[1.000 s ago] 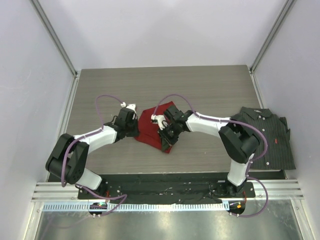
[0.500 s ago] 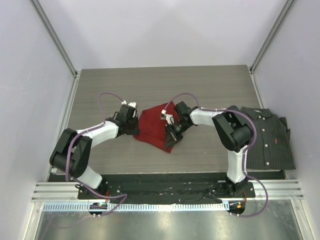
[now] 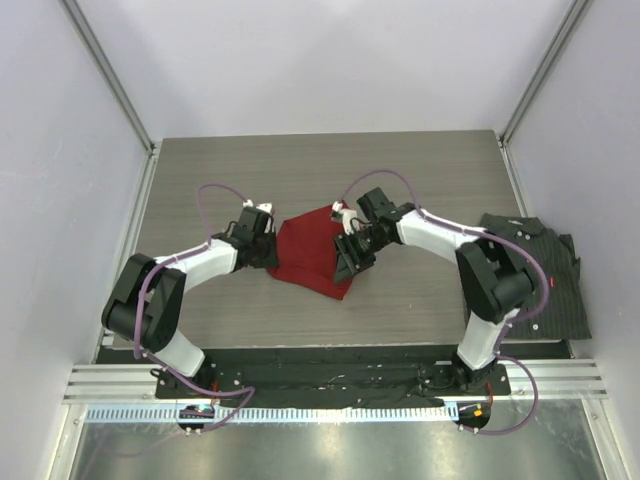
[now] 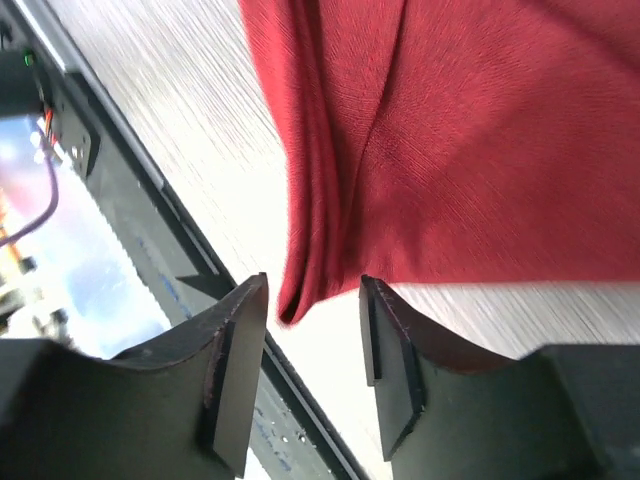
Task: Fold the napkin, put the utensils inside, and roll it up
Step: Roll the napkin with the utensil
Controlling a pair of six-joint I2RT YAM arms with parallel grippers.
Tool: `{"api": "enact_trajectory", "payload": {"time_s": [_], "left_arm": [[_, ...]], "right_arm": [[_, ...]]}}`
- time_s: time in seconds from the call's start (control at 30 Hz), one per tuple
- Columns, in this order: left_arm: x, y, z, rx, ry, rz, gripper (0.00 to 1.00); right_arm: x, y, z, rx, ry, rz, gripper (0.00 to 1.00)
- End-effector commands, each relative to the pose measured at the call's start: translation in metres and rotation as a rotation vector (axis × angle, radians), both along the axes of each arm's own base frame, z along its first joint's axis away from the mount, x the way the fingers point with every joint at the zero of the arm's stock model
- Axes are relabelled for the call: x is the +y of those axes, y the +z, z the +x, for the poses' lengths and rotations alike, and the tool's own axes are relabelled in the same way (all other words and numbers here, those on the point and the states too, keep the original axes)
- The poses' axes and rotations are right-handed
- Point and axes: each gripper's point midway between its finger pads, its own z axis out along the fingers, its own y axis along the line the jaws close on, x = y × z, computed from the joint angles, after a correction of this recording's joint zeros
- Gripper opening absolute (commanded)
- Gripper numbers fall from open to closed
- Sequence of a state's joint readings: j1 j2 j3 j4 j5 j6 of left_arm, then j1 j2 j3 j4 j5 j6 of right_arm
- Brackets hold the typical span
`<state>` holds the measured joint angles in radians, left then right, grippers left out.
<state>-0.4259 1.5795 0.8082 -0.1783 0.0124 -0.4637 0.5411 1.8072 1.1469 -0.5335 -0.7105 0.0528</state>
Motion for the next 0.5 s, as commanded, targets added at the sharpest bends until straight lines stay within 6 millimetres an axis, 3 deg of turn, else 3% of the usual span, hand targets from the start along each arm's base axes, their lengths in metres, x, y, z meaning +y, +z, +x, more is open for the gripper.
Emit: {"api": "enact_trajectory", "payload": {"time_s": [0.0,0.07,0.2,0.33,0.47], "left_arm": [[0.016,-0.006,0.001,0.013,0.028,0.058,0.00],[0.015,-0.006,0.001,0.014,0.029,0.055,0.00],[0.016,-0.005,0.001,0.013,0.030,0.053,0.00],[0.015,-0.005,0.001,0.013,0.028,0.055,0.00],[0.015,-0.005,0.001,0.014,0.026,0.053,0.00]], "right_arm": [[0.007,0.055,0.021,-0.215,-0.049,-0.014,0.51],[0.016,0.063,0.016,-0.222,-0.035,-0.005,0.51],[0.042,0.051,-0.018,-0.151,0.061,-0.012,0.51],[0.057,0.035,-0.039,-0.088,0.100,-0.019,0.50],[0.052,0.019,-0.034,-0.078,0.083,-0.070,0.47]]}}
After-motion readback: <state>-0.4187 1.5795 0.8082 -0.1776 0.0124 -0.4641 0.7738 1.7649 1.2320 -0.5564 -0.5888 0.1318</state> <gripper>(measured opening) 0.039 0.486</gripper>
